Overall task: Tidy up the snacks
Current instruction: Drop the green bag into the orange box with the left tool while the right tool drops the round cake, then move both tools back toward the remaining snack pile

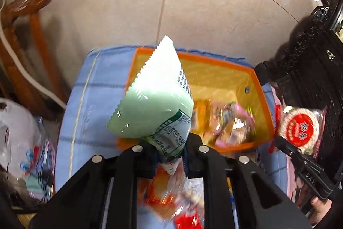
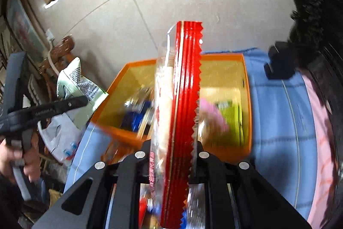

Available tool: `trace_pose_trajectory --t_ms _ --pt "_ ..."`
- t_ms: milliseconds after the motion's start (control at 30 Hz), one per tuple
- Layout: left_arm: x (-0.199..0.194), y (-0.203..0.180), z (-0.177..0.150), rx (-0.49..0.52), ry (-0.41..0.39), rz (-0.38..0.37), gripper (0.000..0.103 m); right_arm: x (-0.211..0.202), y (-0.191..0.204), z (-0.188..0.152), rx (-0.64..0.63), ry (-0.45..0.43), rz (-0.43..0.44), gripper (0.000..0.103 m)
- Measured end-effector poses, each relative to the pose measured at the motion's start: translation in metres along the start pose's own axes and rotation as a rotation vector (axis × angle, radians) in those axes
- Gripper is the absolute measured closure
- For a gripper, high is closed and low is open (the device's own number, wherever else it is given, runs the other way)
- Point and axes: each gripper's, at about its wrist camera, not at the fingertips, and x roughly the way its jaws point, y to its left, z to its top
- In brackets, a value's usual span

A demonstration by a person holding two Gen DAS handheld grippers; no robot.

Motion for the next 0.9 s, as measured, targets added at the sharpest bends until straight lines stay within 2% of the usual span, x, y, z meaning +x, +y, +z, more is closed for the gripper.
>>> trace_pose_trajectory --t_ms 67,133,167,200,233,300,333,400,533,667,900 --pt "0.019 -0.010 0.014 0.006 0.010 -0.003 0.086 0.026 -0.006 0.019 0.008 0.021 -0.036 0.087" --pt "0.043 -0.018 0.024 0.009 0.035 0.034 0.077 0.051 -0.013 0.031 0.026 0.060 -0.085 0.080" --pt "0.050 -0.021 0.026 0.009 0.036 0.060 0.048 0.061 -0.017 0.035 0.039 0.071 -0.116 0.069" --pt "0.054 -0.024 0.026 0.023 0.025 0.110 0.015 0.063 -0.018 0.035 0.050 0.068 -0.131 0.044" --pt "0.052 -0.025 0.024 0.039 -0.006 0.155 0.010 0.060 -0.022 0.035 0.072 0.034 -0.151 0.029" --pt "0.043 -0.026 0.017 0.069 -0.066 0.171 0.009 0.052 -0.025 0.029 0.081 -0.013 -0.163 0.023" --pt "0.041 -0.024 0.015 0.077 -0.062 0.159 0.009 0.049 -0.026 0.024 0.083 -0.013 -0.162 0.023" --pt "0.039 -0.015 0.008 0.074 -0.018 0.153 0.009 0.044 -0.027 0.011 0.095 -0.007 -0.149 0.021" --pt "0.026 0.005 -0.010 0.009 0.024 0.129 0.009 0.027 -0.029 -0.020 0.119 -0.004 -0.190 0.008" --pt "0.018 0.022 -0.038 -0.023 0.085 0.125 0.009 0.010 -0.032 -0.057 0.142 0.028 -0.212 0.007" --pt "0.017 0.045 -0.106 -0.090 0.207 0.135 0.009 -0.016 -0.034 -0.127 0.211 0.121 -0.230 0.007"
